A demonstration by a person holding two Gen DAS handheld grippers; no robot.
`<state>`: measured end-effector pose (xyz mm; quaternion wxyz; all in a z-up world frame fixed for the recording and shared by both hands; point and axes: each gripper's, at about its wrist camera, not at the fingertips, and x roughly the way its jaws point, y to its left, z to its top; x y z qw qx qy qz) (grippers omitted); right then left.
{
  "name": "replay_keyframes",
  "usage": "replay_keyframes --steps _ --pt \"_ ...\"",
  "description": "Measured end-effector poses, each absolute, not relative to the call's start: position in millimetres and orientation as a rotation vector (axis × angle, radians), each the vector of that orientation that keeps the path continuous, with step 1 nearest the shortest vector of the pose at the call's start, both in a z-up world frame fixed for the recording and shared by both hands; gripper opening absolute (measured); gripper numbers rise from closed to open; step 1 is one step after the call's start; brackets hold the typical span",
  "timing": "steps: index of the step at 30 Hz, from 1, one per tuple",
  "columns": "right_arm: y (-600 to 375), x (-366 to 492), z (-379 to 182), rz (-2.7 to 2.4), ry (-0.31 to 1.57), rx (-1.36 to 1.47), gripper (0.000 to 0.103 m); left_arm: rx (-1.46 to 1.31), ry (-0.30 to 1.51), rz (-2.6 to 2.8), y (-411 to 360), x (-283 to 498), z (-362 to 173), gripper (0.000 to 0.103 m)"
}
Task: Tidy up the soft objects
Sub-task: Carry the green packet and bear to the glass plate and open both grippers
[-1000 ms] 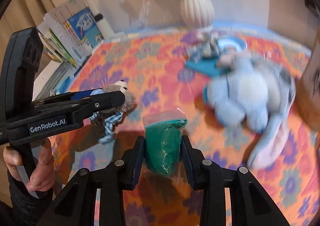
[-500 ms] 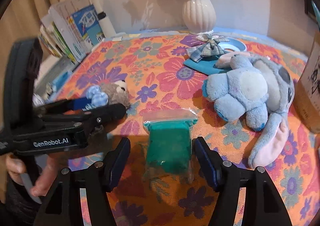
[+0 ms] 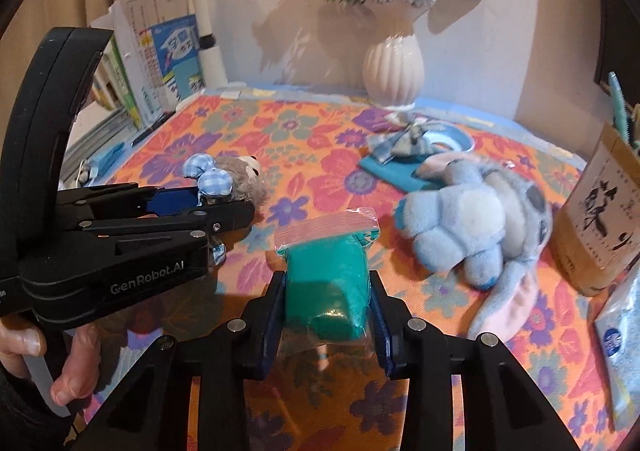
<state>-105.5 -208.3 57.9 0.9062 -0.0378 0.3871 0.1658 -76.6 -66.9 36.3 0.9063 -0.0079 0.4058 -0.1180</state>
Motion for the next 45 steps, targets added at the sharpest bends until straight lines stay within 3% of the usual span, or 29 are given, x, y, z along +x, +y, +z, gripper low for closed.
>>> replay_keyframes --steps 10,19,25,32,34,35,36,37,38,45 --pt "-297.1 -93.6 139.0 0.172 0.638 0.052 0.037 -0.002 0.719 -0.319 -121.7 -50.7 96.4 0.032" --pt "-426.3 -103.6 194.5 -0.067 0.504 0.227 0.037 0.011 0.567 -0.498 -230.9 -31.5 184.1 0.032" --pt "-518.6 -98.7 196.3 -0.271 0.543 0.355 0.037 0.016 0.553 -0.662 -324.2 -24.2 226.4 0.032" --pt "-587.0 -91.7 173.2 -0.414 0.607 0.435 0.037 0.025 0.618 -0.799 -411.9 -7.4 227.6 0.033" --pt "-599.3 -89.4 163.2 -0.434 0.634 0.469 0.04 0.027 0.642 -0.81 -428.3 -1.1 222.3 0.046" --pt "-606.1 -89.0 158.2 -0.436 0.651 0.491 0.053 0.029 0.654 -0.82 -437.6 3.1 218.3 0.051" --pt "-612.3 -88.6 152.0 -0.435 0.666 0.523 0.064 0.033 0.661 -0.829 -443.9 6.0 214.9 0.065" --pt "-616.2 -90.3 147.4 -0.435 0.672 0.549 0.064 0.046 0.671 -0.834 -452.1 10.1 210.1 0.082" --pt "-622.8 -91.8 142.5 -0.438 0.68 0.577 0.064 0.054 0.677 -0.827 -453.9 9.3 205.9 0.087" --pt "-619.2 -109.2 136.4 -0.457 0.703 0.602 0.064 0.03 0.736 -0.834 -450.8 8.2 184.6 0.088"
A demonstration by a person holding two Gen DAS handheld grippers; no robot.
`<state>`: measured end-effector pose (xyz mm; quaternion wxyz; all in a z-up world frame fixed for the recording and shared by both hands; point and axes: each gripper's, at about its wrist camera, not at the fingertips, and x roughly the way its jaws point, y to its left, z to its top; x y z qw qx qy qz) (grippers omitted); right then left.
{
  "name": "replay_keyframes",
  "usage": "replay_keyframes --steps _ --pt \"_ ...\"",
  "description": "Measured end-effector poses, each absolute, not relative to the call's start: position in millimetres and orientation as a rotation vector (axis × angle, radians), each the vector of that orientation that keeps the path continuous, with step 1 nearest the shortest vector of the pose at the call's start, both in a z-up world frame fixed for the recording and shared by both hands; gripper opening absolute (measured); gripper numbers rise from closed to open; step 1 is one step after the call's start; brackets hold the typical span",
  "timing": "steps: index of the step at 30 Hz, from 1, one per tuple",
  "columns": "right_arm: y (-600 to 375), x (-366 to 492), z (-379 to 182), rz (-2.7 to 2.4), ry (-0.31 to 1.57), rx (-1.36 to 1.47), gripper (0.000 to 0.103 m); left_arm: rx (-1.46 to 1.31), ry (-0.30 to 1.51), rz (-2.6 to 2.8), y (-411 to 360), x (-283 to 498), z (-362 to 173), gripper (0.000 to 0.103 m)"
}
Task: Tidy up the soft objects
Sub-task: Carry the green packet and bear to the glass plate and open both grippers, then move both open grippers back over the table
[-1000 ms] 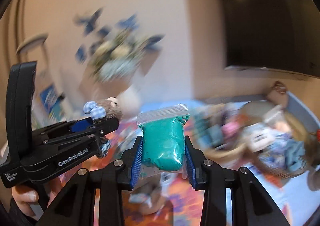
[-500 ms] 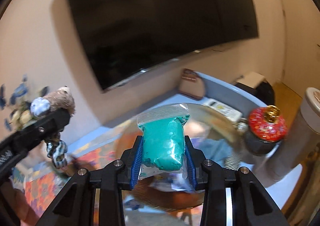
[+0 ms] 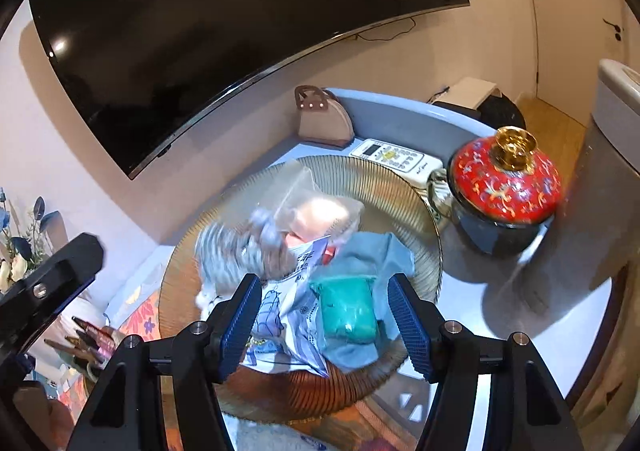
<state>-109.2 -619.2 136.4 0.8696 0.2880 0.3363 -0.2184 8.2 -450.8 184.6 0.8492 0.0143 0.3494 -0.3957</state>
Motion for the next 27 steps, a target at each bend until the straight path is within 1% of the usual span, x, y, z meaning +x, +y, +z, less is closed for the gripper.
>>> replay_keyframes --steps 8,15,17,20,25,27 --pt "-585.1 -124.3 151.5 -0.415 0.687 0.578 0.064 0.011 0.669 -0.851 -401.1 -29.1 205.9 0.088" --pt "-529.4 -137.3 187.8 -0.331 0.612 0.494 0.065 -0.035 0.585 -0.75 -319.4 -64.4 234.2 0.088" --pt "-509.0 -138.4 196.7 -0.296 0.593 0.456 0.068 -0.066 0.573 -0.709 -289.7 -71.5 238.8 0.088" --pt "-472.8 -139.1 208.0 -0.218 0.562 0.399 0.077 -0.081 0.56 -0.596 -249.0 -74.4 238.3 0.088" --pt "-405.7 -133.9 215.5 -0.06 0.541 0.311 0.08 -0.089 0.588 -0.393 -185.7 -70.1 219.1 0.088" --pt "-372.4 -129.5 210.7 0.021 0.546 0.278 0.085 -0.099 0.605 -0.313 -158.4 -66.8 204.6 0.088"
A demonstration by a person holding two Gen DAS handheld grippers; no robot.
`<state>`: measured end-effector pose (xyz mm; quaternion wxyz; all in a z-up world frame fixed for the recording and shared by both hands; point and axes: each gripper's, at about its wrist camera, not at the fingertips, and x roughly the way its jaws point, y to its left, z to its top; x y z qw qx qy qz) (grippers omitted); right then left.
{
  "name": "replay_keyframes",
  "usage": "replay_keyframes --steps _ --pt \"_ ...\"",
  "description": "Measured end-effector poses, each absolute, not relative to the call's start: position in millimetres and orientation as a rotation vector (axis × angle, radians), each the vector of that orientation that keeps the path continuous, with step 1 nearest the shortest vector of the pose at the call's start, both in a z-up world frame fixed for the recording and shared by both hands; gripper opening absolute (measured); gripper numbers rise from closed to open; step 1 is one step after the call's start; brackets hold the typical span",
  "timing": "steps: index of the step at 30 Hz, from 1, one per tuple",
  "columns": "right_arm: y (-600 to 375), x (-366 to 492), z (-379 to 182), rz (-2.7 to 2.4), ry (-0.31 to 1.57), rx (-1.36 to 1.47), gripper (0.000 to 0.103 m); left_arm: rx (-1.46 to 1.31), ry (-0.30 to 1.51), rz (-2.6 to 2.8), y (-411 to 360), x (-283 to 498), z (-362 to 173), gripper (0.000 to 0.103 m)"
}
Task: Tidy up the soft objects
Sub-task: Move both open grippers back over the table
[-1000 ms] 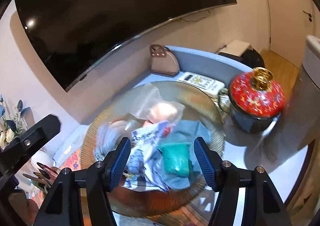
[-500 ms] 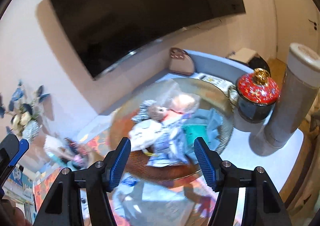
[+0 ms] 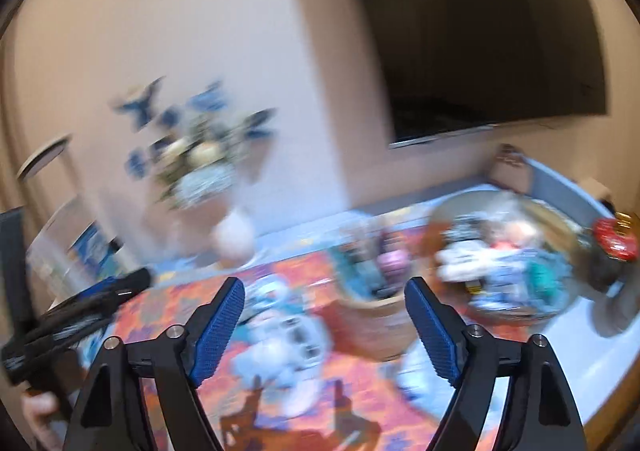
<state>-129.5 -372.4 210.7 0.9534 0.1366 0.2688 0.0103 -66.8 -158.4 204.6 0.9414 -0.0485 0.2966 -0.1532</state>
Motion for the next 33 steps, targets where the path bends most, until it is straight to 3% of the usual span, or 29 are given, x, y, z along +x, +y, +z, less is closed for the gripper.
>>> replay_keyframes --steps 9,16,21,33 --pt "-246.3 -102.0 137.8 0.272 0.672 0.067 0.088 -0.039 0.678 -0.021 -83.4 -43.5 114.2 0.088" --pt "-202.8 -90.4 81.0 0.368 0.762 -0.038 0.088 -0.091 0.748 0.064 -42.5 -32.4 55.6 0.088" --pt "-183.5 -85.1 50.9 0.379 0.848 -0.084 0.088 -0.12 0.779 0.096 -33.5 -25.4 37.8 0.088" --pt "-180.1 -78.5 46.7 0.375 0.87 -0.097 0.088 -0.003 0.782 0.074 -56.0 -22.7 33.9 0.088"
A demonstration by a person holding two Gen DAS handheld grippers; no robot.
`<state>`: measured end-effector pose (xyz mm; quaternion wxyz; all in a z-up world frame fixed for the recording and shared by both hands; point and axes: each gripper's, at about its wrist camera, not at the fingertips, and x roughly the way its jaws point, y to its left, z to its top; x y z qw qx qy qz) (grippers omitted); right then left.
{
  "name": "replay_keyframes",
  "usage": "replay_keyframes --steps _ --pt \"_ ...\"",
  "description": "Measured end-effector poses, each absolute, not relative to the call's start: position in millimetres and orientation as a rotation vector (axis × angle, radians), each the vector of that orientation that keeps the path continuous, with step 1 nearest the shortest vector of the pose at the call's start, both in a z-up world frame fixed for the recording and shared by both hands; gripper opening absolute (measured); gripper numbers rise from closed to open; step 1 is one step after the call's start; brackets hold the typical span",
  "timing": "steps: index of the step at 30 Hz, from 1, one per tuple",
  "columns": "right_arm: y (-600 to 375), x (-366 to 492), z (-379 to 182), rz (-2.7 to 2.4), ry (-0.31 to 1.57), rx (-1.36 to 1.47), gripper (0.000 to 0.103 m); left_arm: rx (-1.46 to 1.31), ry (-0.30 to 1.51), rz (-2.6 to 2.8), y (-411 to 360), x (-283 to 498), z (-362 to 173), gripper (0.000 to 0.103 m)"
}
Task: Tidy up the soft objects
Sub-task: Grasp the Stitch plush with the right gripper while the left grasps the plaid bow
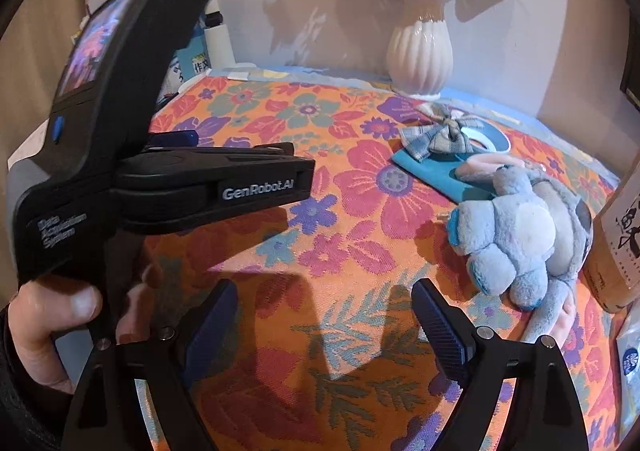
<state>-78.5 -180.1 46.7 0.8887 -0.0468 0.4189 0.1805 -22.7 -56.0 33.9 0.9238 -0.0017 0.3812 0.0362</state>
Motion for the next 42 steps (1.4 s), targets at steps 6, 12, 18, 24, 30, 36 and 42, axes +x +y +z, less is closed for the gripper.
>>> replay_keyframes --steps 6,12,18,24,30,36,42 --pt "-184.9 -78.3 47.8 0.363 0.864 -0.075 0.088 0.001 0.789 0.072 -55.3 -21.4 33.0 0.088" --pt "-187.5 -80.7 49.8 0.342 0.849 -0.06 0.088 0.033 0.81 0.083 -59.8 -18.5 30.1 0.088" --pt "-189.8 -81.1 50.1 0.333 0.846 -0.043 0.089 0.051 0.818 0.096 -61.5 -17.7 28.6 0.088" --pt "-191.8 -82.3 48.9 0.323 0.841 -0.039 0.089 0.053 0.829 0.09 -62.1 -15.8 26.3 0.088" --pt "-218.3 -97.1 64.4 0.278 0.753 0.064 0.089 0.063 0.821 0.086 -64.4 -18.0 28.9 0.088" --pt "-284.9 -99.5 70.9 0.127 0.733 0.264 0.09 0.027 0.782 -0.062 -79.7 -20.2 57.2 0.088" --pt "-337.0 -65.0 65.5 0.099 0.833 0.491 0.09 -0.007 0.811 -0.279 -114.9 12.5 72.5 0.088"
